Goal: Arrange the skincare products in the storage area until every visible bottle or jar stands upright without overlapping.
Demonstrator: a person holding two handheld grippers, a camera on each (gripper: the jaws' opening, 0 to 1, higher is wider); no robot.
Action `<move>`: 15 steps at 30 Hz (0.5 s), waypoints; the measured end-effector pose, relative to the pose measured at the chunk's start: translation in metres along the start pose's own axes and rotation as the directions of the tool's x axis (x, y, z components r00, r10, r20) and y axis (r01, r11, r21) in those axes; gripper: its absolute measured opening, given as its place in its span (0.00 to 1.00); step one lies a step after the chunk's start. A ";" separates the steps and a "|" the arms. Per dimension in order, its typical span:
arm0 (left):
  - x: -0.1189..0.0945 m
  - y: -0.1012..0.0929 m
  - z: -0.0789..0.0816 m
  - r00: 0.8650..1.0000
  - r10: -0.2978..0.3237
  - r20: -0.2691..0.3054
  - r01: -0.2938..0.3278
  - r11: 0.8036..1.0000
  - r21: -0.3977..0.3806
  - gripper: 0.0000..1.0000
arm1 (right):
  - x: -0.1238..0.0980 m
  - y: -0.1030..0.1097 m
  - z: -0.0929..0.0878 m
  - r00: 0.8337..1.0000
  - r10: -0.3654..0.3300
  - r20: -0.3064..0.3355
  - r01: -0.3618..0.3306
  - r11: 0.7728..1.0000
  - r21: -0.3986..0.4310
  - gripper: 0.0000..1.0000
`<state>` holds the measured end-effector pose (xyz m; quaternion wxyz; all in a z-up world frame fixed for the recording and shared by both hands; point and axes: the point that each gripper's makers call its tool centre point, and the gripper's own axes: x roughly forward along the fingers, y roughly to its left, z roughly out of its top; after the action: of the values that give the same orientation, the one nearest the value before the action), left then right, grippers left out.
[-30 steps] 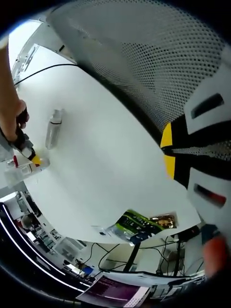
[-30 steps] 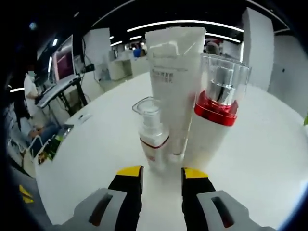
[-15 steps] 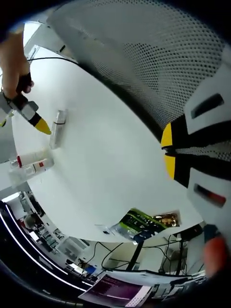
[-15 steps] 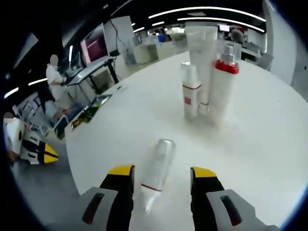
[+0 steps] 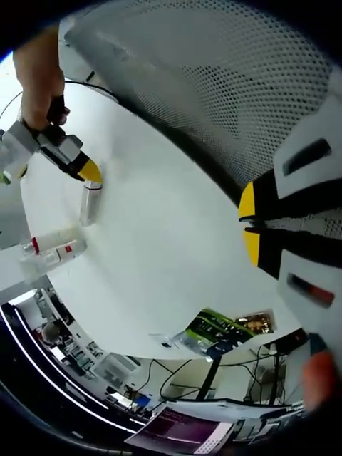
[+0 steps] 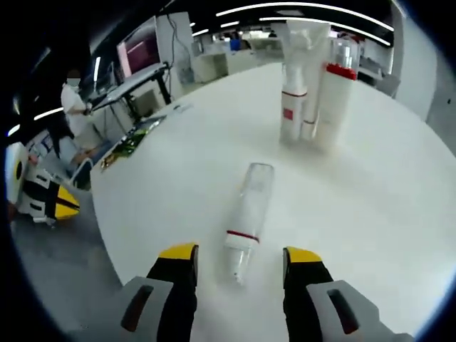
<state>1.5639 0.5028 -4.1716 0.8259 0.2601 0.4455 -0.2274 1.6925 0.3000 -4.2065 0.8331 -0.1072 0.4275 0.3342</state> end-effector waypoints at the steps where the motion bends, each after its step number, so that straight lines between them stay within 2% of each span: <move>1: -0.001 0.000 0.001 1.000 -0.001 0.005 0.001 1.000 0.002 0.00 | 0.000 0.001 0.000 1.000 0.002 -0.004 -0.002 1.000 -0.027 0.50; 5: -0.003 0.001 0.008 0.999 0.007 0.048 -0.007 1.000 0.001 0.01 | 0.001 0.007 0.000 1.000 -0.003 -0.006 0.003 0.997 -0.073 0.51; 7: -0.002 0.003 0.009 0.998 0.015 0.053 -0.015 1.000 0.006 0.05 | 0.002 0.007 0.001 1.000 -0.010 0.002 0.010 0.998 -0.063 0.50; 10: -0.001 0.002 0.008 0.999 0.013 0.048 -0.013 1.000 0.007 0.06 | 0.007 0.007 -0.004 1.000 -0.012 -0.020 0.010 0.996 -0.090 0.44; 15: 0.000 0.002 0.008 0.999 0.004 0.046 -0.004 1.000 -0.002 0.08 | 0.010 0.004 -0.007 0.999 -0.028 -0.036 0.024 0.993 -0.117 0.41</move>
<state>1.5696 0.4993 -4.1676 0.8368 0.2549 0.4259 -0.2311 1.6896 0.3048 -4.2184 0.8216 -0.1675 0.4212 0.3457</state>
